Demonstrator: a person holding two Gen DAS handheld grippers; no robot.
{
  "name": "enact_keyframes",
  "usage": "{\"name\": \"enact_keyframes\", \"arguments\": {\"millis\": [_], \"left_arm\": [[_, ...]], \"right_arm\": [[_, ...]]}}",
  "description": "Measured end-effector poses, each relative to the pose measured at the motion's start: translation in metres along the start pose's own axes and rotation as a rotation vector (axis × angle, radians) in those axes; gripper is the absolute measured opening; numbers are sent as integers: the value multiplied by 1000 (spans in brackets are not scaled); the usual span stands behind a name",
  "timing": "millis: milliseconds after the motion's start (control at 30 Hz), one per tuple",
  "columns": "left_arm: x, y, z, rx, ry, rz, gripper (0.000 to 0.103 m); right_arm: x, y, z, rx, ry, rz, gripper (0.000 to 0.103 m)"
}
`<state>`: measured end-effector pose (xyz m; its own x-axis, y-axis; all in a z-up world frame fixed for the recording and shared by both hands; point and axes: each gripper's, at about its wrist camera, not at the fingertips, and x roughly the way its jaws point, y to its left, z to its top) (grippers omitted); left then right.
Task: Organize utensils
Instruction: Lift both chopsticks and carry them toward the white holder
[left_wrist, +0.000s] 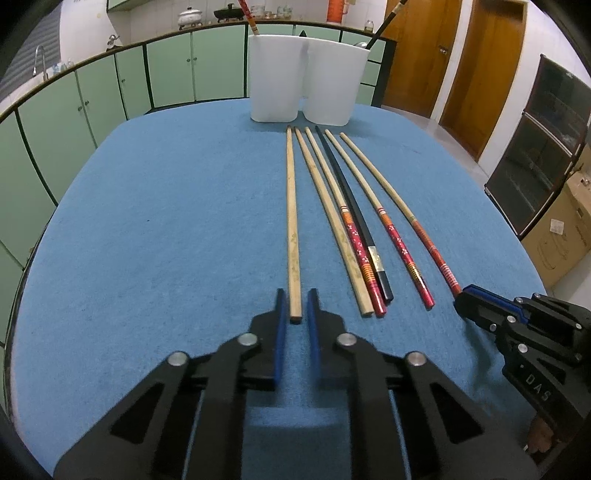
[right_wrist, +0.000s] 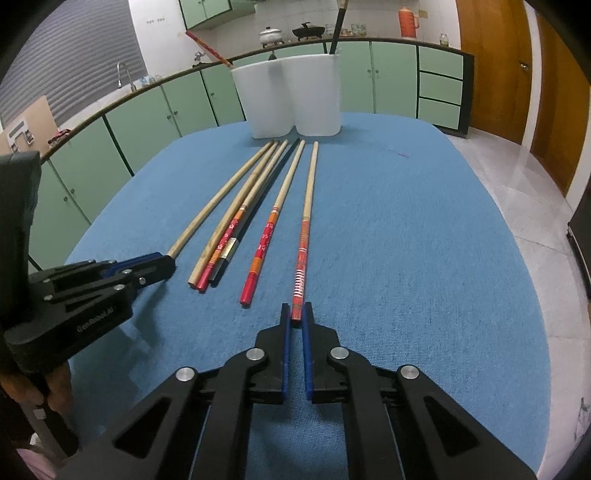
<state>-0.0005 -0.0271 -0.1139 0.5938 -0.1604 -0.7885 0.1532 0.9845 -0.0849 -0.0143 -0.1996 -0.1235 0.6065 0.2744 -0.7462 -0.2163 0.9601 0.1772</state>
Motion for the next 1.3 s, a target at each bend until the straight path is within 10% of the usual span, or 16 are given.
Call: {"name": "enact_keyframes", "arguments": {"millis": [1300], "left_arm": [[-127, -6, 95, -13, -403, -24, 6]], "right_arm": [[-122, -4, 109, -22, -346, 47, 6]]}}
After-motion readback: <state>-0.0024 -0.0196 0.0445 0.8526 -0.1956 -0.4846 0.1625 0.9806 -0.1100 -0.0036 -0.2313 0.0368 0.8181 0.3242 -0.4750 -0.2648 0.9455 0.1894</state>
